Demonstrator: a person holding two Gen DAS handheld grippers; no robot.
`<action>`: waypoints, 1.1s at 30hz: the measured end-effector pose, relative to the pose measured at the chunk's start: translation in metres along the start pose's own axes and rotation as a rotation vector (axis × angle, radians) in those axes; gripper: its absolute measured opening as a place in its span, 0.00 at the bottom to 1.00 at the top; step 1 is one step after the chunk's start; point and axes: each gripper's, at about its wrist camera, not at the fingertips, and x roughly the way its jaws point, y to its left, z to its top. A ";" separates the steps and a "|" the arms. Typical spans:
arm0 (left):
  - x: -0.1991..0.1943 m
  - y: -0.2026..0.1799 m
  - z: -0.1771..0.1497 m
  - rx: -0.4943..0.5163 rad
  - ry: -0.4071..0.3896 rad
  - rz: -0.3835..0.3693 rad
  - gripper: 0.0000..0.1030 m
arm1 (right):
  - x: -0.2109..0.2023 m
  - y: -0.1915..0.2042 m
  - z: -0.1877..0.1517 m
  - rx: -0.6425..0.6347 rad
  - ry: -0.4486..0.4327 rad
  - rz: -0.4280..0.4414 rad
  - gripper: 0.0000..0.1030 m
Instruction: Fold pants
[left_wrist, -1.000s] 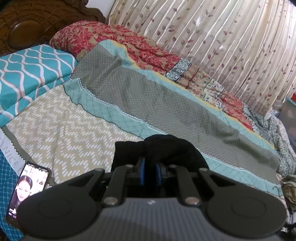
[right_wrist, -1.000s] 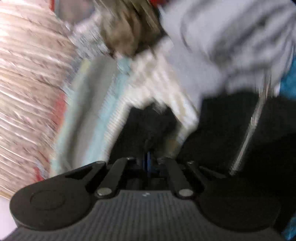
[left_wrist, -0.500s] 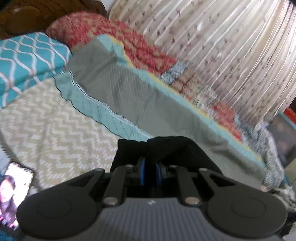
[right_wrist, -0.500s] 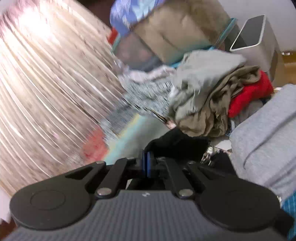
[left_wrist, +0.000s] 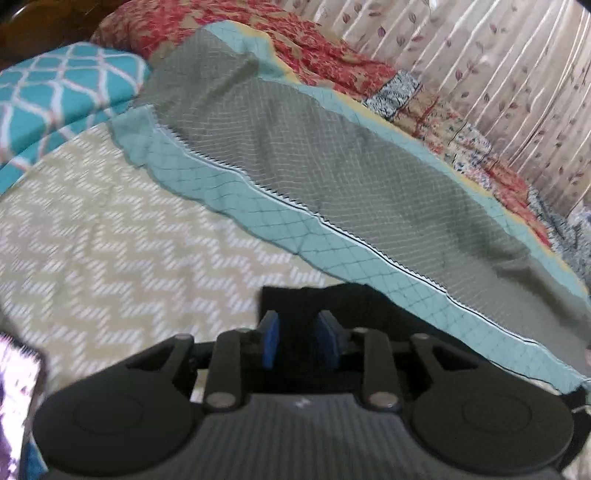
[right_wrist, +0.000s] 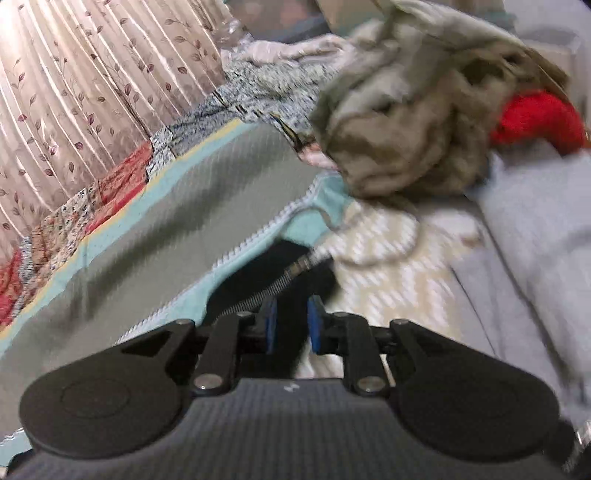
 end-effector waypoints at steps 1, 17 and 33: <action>-0.010 0.006 -0.002 -0.013 0.000 -0.011 0.24 | -0.009 -0.007 -0.005 0.025 0.004 0.002 0.21; -0.062 0.088 -0.100 -0.310 0.183 -0.163 0.79 | -0.074 0.080 -0.125 -0.098 0.218 0.272 0.22; -0.121 0.103 -0.161 -0.215 0.152 0.050 0.34 | -0.032 0.165 -0.213 -0.239 0.513 0.340 0.21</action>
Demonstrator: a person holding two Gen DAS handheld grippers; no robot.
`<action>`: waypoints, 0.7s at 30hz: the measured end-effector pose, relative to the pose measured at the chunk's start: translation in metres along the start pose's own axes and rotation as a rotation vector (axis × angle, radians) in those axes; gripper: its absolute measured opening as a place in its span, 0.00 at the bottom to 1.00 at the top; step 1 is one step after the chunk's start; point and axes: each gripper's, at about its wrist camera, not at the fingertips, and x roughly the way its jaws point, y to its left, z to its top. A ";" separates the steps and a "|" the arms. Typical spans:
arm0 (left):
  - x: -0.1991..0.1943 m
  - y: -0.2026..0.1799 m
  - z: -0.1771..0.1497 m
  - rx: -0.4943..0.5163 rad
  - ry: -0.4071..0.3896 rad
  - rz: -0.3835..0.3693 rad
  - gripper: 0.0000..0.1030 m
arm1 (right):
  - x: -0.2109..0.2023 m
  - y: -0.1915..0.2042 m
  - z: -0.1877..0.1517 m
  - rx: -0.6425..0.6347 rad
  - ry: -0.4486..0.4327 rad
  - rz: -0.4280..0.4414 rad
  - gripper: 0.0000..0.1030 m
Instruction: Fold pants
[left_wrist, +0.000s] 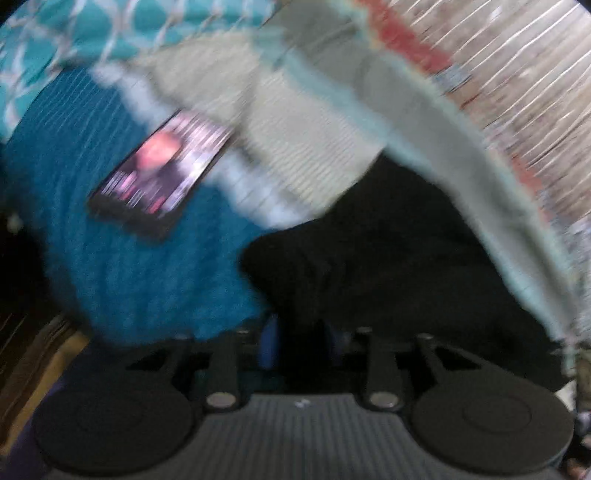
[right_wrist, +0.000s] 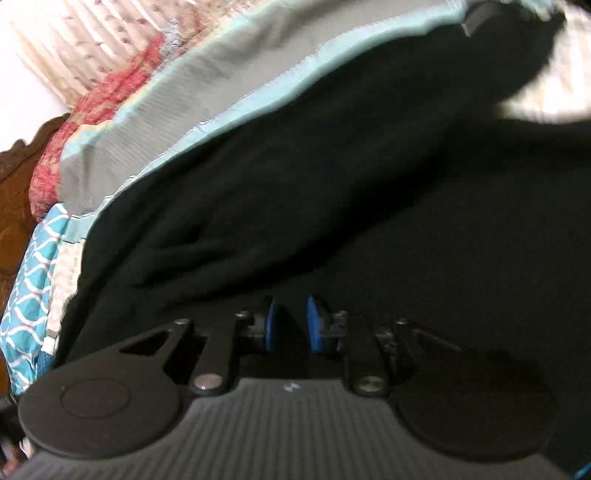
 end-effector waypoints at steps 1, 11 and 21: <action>-0.002 0.005 0.002 -0.031 0.010 -0.010 0.36 | -0.002 -0.002 0.003 0.015 0.001 0.016 0.21; 0.010 -0.122 0.107 0.498 -0.312 0.064 0.56 | -0.061 -0.051 0.129 0.011 -0.229 -0.140 0.24; 0.182 -0.239 0.113 1.063 -0.146 0.063 0.87 | -0.022 -0.138 0.322 0.299 -0.300 -0.327 0.50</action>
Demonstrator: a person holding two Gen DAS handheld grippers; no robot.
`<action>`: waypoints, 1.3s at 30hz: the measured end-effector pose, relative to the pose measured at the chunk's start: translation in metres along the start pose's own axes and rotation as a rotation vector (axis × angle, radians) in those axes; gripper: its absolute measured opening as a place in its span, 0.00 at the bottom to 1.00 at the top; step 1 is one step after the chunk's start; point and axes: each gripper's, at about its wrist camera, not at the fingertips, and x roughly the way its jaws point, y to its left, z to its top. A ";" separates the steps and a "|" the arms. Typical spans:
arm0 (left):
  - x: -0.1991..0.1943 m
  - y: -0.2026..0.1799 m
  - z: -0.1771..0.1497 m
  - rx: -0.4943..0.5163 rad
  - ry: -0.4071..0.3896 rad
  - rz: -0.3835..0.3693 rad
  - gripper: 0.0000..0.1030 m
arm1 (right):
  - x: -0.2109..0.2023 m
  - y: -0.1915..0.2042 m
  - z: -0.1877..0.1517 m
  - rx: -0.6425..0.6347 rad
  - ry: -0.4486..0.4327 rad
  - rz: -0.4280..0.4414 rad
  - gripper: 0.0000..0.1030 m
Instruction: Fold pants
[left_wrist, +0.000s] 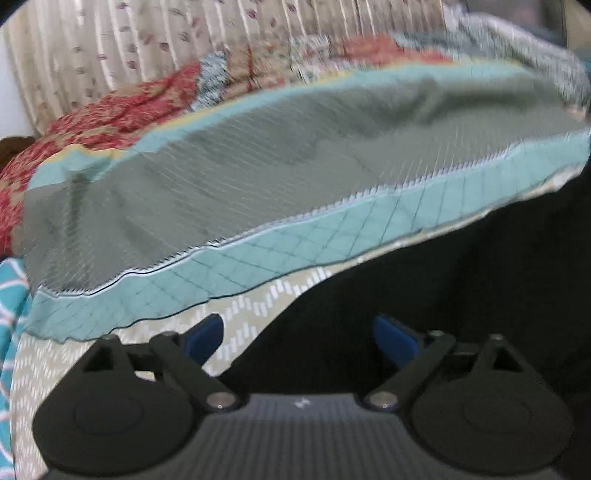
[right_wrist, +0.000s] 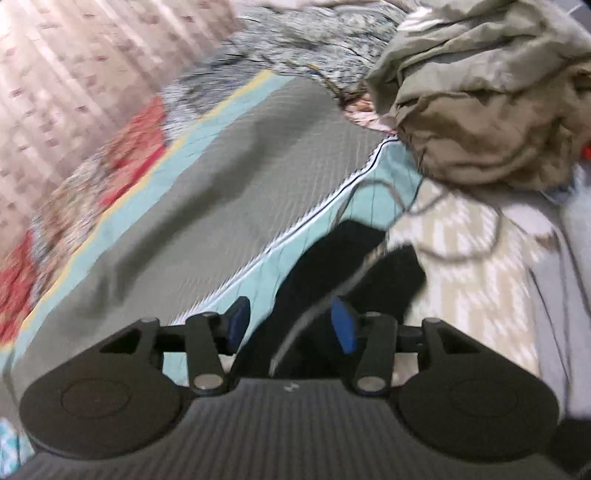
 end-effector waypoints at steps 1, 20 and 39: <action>0.009 -0.004 -0.001 0.015 0.018 -0.008 0.80 | 0.014 -0.002 0.010 0.005 0.010 -0.035 0.50; -0.102 -0.001 -0.012 -0.082 -0.211 0.104 0.11 | -0.050 -0.079 0.009 0.093 -0.181 0.007 0.07; -0.241 -0.077 -0.213 -0.127 0.018 -0.037 0.22 | -0.196 -0.279 -0.188 0.442 -0.156 0.011 0.12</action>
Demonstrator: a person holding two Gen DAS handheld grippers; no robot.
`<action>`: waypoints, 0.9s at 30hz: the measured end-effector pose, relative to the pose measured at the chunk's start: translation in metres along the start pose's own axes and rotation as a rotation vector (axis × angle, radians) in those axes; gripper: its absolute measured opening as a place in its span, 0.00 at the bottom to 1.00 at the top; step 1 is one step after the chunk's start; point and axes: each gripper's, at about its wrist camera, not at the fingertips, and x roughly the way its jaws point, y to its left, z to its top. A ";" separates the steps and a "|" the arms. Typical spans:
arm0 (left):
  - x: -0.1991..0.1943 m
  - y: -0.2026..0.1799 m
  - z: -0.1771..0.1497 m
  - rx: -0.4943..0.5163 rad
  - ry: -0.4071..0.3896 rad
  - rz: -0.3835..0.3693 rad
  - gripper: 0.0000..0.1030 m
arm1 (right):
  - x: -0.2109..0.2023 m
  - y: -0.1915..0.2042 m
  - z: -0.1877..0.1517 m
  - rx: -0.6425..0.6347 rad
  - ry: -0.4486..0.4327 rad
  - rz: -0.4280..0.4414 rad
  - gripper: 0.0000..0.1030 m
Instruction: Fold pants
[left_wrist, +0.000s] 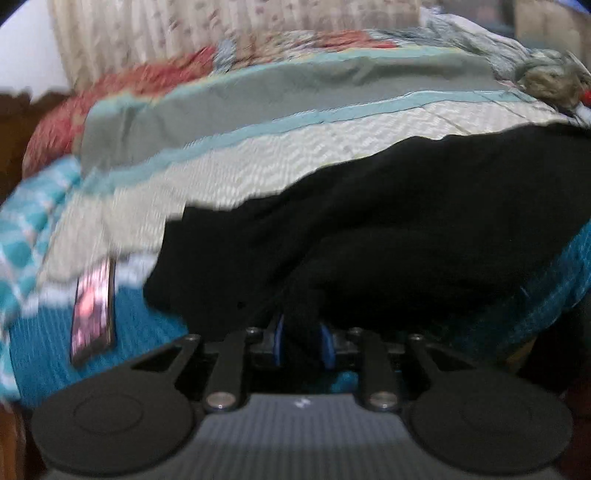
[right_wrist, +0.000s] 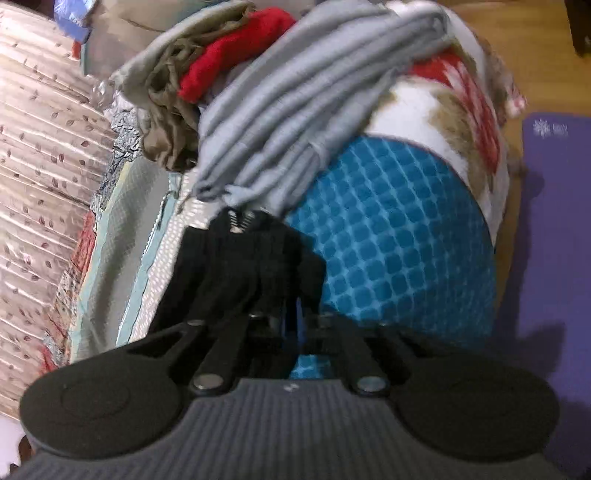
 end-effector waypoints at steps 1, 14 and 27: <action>-0.007 0.007 0.000 -0.056 -0.009 -0.019 0.26 | -0.006 0.014 0.000 -0.076 -0.049 -0.026 0.23; -0.042 0.118 0.014 -0.560 -0.129 -0.054 0.60 | -0.026 0.092 -0.047 -0.473 -0.249 0.024 0.39; 0.047 0.092 0.037 -0.295 0.039 -0.079 0.22 | 0.026 0.153 -0.173 -0.708 0.122 0.126 0.39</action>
